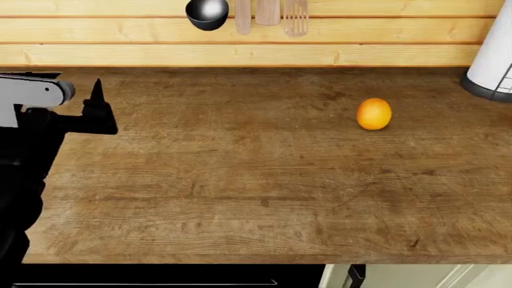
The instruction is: Pick the cans from the counter and place them in their designated side in the cabinet.
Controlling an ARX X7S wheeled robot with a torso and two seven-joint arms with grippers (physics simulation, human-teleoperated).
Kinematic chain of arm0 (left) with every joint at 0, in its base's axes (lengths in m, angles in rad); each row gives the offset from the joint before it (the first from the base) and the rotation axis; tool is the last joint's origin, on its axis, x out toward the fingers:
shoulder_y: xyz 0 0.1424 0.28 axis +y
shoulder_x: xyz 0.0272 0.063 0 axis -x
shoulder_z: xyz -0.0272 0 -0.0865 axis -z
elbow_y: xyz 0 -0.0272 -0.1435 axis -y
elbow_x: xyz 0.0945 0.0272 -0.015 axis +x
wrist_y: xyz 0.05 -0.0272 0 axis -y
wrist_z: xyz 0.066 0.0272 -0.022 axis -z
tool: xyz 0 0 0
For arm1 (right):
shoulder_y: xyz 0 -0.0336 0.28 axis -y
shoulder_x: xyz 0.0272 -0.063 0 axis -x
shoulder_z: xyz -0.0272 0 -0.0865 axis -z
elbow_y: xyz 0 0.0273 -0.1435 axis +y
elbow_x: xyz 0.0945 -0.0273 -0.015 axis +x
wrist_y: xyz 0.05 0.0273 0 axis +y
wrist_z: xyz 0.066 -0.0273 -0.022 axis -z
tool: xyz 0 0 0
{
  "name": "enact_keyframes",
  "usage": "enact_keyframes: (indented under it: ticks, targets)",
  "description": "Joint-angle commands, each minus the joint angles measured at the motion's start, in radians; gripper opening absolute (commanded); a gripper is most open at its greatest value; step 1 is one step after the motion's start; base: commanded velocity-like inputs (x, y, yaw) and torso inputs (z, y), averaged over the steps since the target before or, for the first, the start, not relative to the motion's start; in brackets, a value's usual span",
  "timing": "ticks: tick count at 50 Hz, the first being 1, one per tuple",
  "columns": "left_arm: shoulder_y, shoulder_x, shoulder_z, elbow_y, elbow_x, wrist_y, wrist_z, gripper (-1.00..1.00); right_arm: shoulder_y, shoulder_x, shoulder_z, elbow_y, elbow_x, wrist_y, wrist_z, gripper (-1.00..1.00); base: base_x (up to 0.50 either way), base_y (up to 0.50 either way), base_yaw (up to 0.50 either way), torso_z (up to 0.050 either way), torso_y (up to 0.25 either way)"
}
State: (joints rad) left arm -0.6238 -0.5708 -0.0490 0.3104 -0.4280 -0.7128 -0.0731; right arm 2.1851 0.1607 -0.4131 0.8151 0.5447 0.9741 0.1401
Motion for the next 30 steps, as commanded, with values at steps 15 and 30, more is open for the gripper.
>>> enact_keyframes:
  ticks: [15, 30]
  targets:
    - [-0.232, -0.124, 0.099, -0.016, -0.107, -0.260, 0.155, 1.00, 0.171, -0.161, 0.247, 0.188, -0.538, 0.052, -0.242, -1.00, 0.00, 0.00, 0.00, 0.000, 0.001]
    - [-0.241, -0.149, 0.124, -0.017, -0.108, -0.253, 0.189, 1.00, 0.171, -0.161, 0.253, 0.113, -0.621, 0.169, -0.230, -1.00, 0.00, 0.00, 0.00, 0.000, 0.001]
